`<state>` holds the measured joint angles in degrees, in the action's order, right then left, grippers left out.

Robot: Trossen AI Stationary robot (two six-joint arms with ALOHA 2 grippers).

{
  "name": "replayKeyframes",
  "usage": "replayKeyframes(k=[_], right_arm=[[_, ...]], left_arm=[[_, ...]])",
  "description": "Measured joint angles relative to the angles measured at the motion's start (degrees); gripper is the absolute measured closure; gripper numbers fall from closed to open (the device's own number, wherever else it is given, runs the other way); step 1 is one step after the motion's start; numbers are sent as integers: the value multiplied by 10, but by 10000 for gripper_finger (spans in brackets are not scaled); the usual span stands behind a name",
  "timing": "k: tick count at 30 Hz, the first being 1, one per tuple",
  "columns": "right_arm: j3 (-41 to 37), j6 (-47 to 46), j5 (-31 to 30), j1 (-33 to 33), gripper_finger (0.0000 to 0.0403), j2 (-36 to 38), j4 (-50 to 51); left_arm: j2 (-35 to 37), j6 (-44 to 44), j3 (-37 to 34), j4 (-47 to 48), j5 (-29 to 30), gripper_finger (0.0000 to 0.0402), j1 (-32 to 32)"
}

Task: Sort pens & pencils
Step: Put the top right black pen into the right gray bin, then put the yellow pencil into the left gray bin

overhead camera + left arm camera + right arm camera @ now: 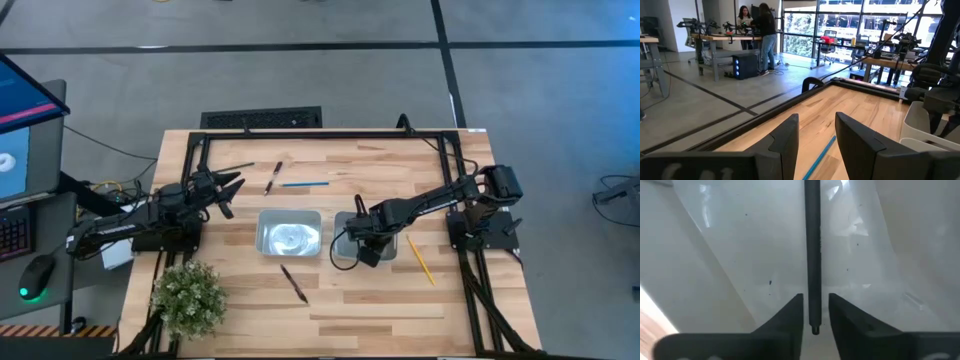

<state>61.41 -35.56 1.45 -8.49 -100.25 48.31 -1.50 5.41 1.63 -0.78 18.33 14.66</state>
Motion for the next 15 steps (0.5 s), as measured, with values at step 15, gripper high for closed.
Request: replayKeyframes(k=[15], right_arm=[[11, -15, 2, 2, 175, 81, 45]], left_arm=[[0, 0, 0, 0, 0, 283, 0]])
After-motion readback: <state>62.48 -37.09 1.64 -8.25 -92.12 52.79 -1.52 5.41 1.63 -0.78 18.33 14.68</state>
